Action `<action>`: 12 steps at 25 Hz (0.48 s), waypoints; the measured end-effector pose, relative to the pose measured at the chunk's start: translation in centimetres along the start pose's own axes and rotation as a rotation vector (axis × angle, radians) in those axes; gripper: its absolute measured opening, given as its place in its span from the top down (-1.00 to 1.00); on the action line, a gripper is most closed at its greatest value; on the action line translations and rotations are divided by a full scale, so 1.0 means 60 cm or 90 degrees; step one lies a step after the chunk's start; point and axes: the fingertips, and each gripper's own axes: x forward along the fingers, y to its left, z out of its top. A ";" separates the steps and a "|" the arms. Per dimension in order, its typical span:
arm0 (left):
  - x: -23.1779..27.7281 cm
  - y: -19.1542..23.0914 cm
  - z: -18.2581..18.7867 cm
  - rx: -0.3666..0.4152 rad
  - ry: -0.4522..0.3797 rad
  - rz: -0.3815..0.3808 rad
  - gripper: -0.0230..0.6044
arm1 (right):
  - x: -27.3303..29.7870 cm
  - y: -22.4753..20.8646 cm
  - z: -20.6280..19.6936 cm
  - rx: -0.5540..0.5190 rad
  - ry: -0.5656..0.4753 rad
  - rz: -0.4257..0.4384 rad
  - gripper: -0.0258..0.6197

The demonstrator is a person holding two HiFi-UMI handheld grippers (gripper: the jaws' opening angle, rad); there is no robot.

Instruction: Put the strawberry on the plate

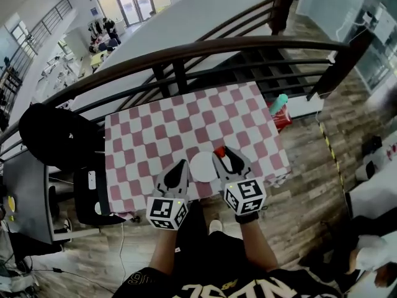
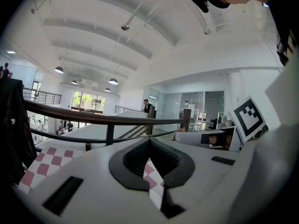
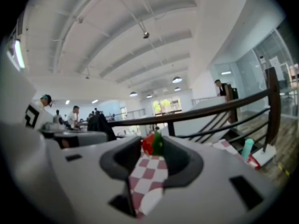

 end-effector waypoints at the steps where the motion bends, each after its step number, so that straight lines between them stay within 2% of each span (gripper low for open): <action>1: 0.000 0.016 -0.005 -0.004 0.006 -0.007 0.90 | 0.015 0.012 -0.007 -0.013 0.008 0.007 0.44; 5: 0.018 0.051 -0.039 -0.008 0.044 -0.044 0.90 | 0.052 0.007 -0.049 -0.063 0.053 0.028 0.44; 12: 0.058 0.070 -0.107 -0.021 0.098 -0.078 0.90 | 0.062 -0.045 -0.156 -0.127 0.191 0.066 0.44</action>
